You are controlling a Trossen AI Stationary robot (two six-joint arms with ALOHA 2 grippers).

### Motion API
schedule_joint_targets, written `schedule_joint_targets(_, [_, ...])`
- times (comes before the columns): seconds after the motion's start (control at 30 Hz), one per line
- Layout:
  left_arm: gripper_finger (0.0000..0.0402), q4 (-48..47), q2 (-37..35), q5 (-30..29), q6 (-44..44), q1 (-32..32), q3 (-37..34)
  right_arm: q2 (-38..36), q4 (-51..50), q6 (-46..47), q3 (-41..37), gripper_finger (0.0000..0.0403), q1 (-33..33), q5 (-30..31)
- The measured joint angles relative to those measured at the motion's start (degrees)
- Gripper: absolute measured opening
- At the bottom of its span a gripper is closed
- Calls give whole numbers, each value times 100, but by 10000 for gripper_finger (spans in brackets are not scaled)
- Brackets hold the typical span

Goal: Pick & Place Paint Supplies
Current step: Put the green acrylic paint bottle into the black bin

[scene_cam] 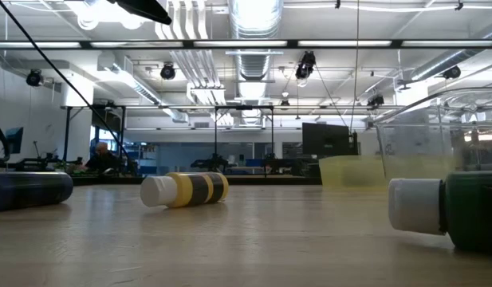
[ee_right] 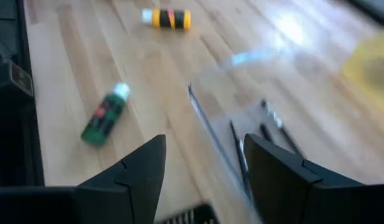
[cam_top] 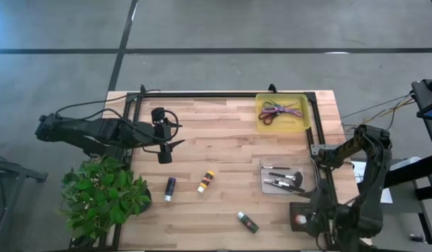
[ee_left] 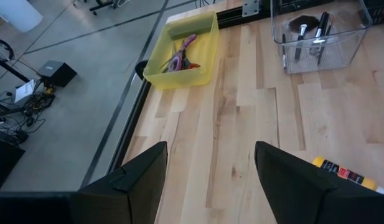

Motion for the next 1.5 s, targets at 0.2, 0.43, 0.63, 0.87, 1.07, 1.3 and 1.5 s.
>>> schedule_joint_targets(0.2, [248, 9, 0, 0, 1, 1, 0, -404, 1073, -2182, 201, 216, -959, -49])
schedule_joint_targets(0.43, [248, 9, 0, 0, 2, 2, 0, -489, 3249, -4924, 183, 216, -2521, -1450])
schedule_joint_targets(0.63, [248, -30, 0, 2, -1, 2, 0, -120, 3410, -5287, 172, 216, -3469, -3055])
schedule_joint_targets(0.87, [248, -34, 2, 0, -4, 7, -75, 544, 3873, -5386, 300, 216, -3985, -4509])
schedule_joint_targets(1.07, [248, -39, 2, 0, -63, 7, -140, 1208, 3892, -5741, 928, 216, -4170, -4895])
schedule_joint_targets(1.3, [248, -50, 2, 0, -95, 7, -140, 2269, 3544, -5977, 1862, 216, -4226, -5374])
schedule_joint_targets(1.5, [248, -56, 2, 0, -119, 4, -140, 3136, 2782, -6038, 2729, 216, -4231, -5428])
